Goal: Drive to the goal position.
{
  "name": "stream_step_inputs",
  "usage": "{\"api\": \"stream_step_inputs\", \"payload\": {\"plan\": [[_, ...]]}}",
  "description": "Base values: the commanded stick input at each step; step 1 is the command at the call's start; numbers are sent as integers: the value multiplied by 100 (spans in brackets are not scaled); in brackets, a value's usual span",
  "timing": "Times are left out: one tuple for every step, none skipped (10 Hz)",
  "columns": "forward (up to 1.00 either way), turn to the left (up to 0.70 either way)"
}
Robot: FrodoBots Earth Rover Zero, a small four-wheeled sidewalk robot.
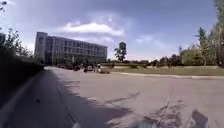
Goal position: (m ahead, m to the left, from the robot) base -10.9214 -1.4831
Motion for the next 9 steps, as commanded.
{"api": "stream_step_inputs", "payload": {"plan": [[0,-45],[0,-45],[0,-45],[0,-45],[0,-45],[0,-45],[0,-45],[0,-45],[0,-45]]}}
